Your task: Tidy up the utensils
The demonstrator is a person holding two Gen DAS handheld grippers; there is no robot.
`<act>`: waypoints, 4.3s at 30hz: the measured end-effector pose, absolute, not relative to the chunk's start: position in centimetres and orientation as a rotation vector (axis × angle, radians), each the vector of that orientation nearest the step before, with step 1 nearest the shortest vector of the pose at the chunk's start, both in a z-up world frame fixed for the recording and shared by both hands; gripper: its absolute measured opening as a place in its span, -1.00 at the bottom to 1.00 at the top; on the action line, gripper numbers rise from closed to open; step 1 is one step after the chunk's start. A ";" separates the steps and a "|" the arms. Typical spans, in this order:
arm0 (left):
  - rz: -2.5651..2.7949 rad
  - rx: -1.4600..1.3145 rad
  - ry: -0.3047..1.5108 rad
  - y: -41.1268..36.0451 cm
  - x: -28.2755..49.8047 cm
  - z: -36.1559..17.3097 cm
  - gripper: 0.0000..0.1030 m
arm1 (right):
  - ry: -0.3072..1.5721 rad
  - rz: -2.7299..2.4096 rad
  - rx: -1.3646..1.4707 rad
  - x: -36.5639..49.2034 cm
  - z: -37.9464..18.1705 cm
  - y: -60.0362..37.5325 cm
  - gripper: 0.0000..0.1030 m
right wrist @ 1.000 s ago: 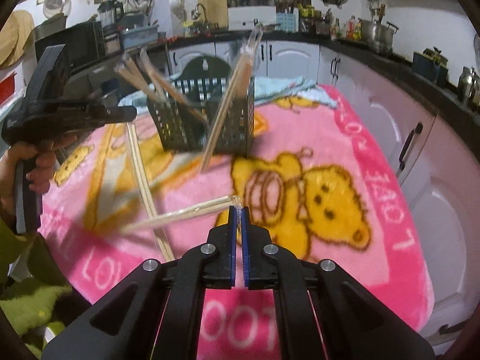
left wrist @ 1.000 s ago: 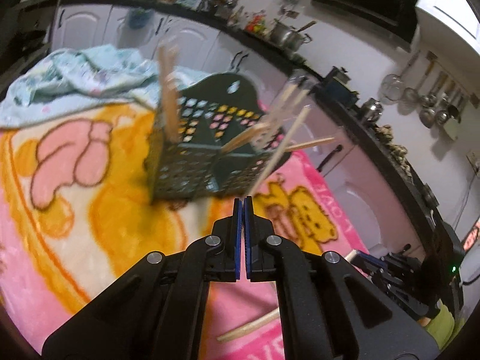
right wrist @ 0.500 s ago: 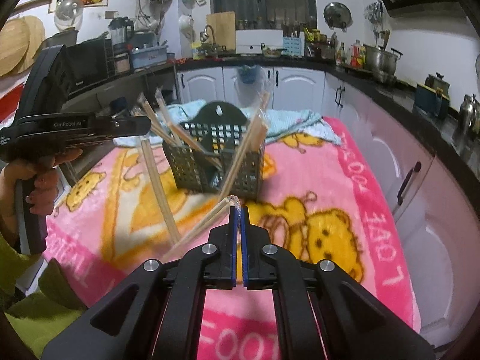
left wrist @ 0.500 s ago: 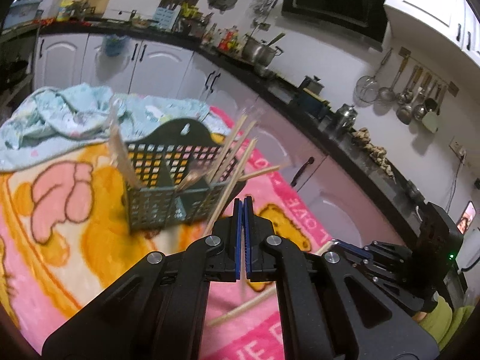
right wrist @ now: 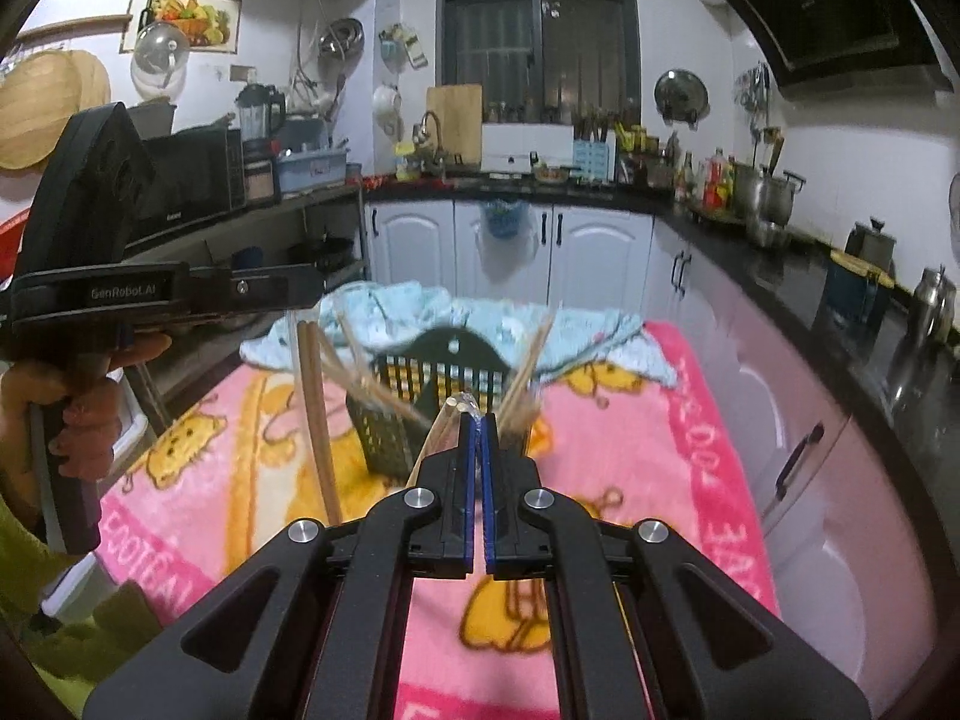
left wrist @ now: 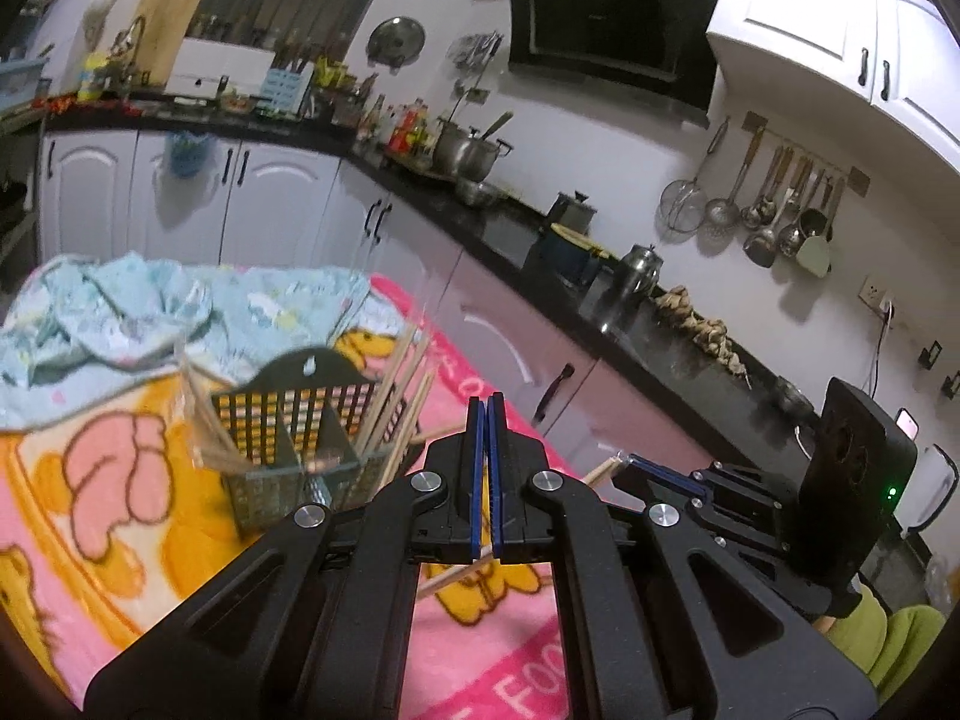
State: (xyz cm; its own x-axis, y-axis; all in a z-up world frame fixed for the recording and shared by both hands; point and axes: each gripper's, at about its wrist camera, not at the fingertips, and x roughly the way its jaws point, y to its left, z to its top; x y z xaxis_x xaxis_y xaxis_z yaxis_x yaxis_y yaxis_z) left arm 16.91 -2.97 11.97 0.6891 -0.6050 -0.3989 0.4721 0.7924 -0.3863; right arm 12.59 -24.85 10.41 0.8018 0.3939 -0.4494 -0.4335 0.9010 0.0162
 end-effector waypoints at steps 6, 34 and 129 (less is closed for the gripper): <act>-0.614 -0.243 0.459 -3.2 16.9 16.0 -1.00 | 0.389 0.441 -0.104 13.0 14.3 -24.5 -0.96; -0.409 -0.258 0.264 1.0 24.8 22.3 -1.00 | 0.333 0.374 -0.139 22.6 20.7 -21.1 -0.96; -0.084 -0.086 0.411 -2.7 4.9 -0.3 0.79 | 0.180 0.229 0.021 3.5 0.3 -26.4 0.88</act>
State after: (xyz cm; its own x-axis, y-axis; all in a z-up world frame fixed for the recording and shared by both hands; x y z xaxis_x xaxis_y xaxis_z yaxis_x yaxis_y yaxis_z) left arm 4.94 -2.70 -0.29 0.9132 -0.0985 -0.3954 0.0638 0.9930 -0.0999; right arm 3.51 -26.44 0.28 0.9578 0.2276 -0.1754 -0.2239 0.9737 0.0411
